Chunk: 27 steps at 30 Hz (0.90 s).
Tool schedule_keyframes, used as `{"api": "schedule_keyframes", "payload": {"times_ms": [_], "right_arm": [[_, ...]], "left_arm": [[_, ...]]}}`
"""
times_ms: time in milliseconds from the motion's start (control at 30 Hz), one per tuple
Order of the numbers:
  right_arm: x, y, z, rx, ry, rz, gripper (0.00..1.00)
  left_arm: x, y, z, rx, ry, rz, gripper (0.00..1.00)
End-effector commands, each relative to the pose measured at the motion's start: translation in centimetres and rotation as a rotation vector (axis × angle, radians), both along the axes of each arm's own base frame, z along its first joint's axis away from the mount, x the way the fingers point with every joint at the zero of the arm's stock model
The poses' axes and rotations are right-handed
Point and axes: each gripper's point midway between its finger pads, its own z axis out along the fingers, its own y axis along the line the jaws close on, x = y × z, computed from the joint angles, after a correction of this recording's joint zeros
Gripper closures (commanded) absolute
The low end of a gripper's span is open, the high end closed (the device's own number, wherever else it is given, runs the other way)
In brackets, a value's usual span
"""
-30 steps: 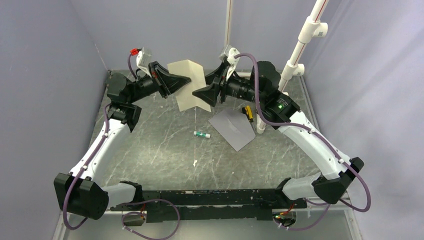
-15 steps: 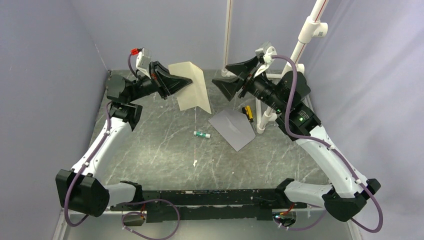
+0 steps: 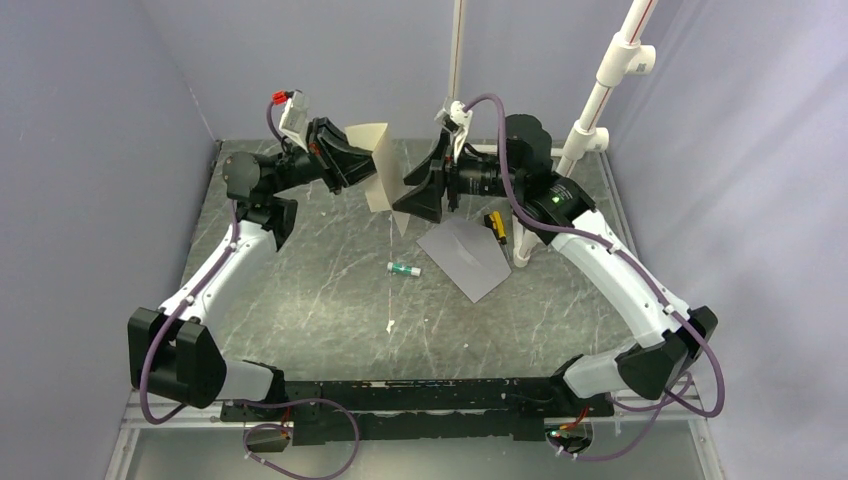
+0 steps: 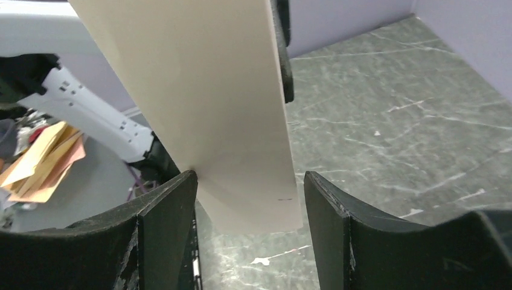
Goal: Place the letter into the envelope and seal it
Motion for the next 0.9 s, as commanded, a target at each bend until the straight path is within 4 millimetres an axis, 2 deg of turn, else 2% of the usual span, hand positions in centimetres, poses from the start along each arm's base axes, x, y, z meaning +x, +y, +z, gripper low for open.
{"api": "schedule_keyframes", "payload": {"times_ms": [0, 100, 367, 467, 700, 867], "right_arm": [[-2.4, -0.2, 3.3, 0.059, -0.082, 0.111, 0.33], [-2.3, 0.0, 3.6, 0.068, -0.098, 0.127, 0.39], [-2.3, 0.9, 3.9, 0.084, -0.035, 0.174, 0.44], [-2.5, 1.1, 4.0, 0.102, -0.019, 0.189, 0.49], [-3.3, 1.2, 4.5, 0.141, -0.012, 0.227, 0.81], [-3.7, 1.1, 4.6, 0.15, -0.004, 0.248, 0.92]], "left_arm": [[-2.6, 0.0, 2.9, -0.016, -0.116, -0.055, 0.98], [-3.2, -0.2, 2.9, -0.013, -0.109, -0.091, 0.97], [-4.3, -0.4, 3.0, -0.007, -0.079, -0.176, 0.98], [-4.5, -0.4, 3.2, -0.013, -0.073, -0.203, 0.98], [-4.5, -0.4, 3.1, -0.017, -0.079, -0.189, 0.97], [-4.3, -0.3, 3.1, -0.014, -0.083, -0.15, 0.94]]}}
